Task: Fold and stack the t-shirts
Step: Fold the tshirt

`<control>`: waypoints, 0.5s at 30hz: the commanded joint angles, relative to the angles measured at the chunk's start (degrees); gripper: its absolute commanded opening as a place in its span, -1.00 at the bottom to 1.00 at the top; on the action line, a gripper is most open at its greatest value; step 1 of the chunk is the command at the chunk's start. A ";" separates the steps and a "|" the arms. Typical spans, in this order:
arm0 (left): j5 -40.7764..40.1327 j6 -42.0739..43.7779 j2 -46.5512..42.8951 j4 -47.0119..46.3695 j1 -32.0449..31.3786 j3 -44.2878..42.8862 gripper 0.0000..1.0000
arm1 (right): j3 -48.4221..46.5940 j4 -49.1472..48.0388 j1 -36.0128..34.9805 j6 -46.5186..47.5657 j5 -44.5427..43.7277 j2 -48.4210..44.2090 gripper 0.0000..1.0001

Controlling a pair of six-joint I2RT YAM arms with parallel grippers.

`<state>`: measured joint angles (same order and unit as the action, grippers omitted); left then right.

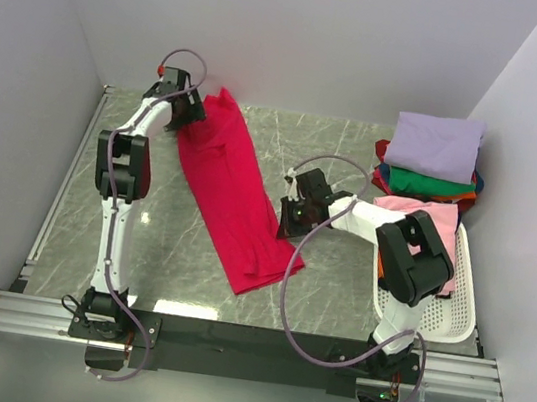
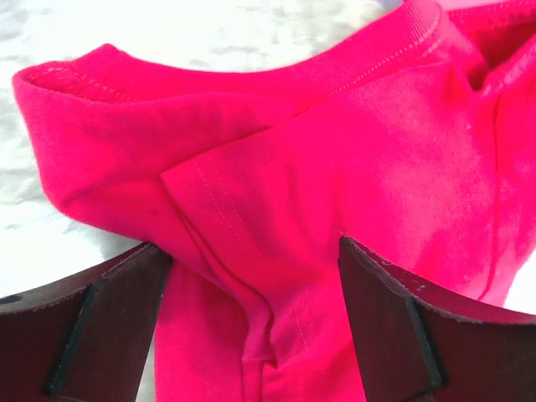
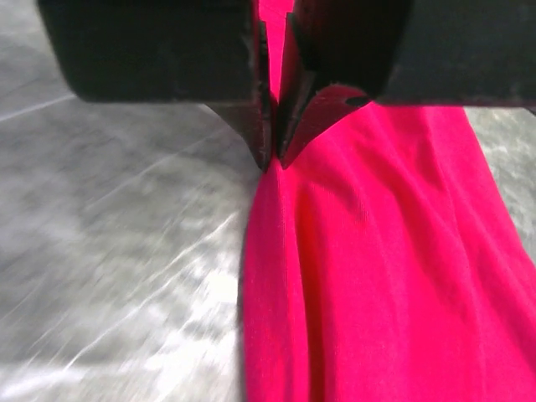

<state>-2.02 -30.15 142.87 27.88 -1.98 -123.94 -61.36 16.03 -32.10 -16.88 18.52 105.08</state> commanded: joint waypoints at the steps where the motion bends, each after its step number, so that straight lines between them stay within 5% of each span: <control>1: 0.70 2.20 3.46 1.92 -2.76 -4.54 0.73 | 3.00 3.65 -2.17 -2.10 -1.12 -2.50 -0.83; 15: 5.71 7.38 4.79 -7.74 -10.32 -7.98 0.78 | 8.28 0.76 -8.77 -10.27 1.25 -10.77 -0.90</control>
<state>0.10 -25.45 146.78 24.45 -10.17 -129.23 -53.60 17.47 -39.72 -24.73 18.11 96.47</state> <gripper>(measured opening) 0.885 0.056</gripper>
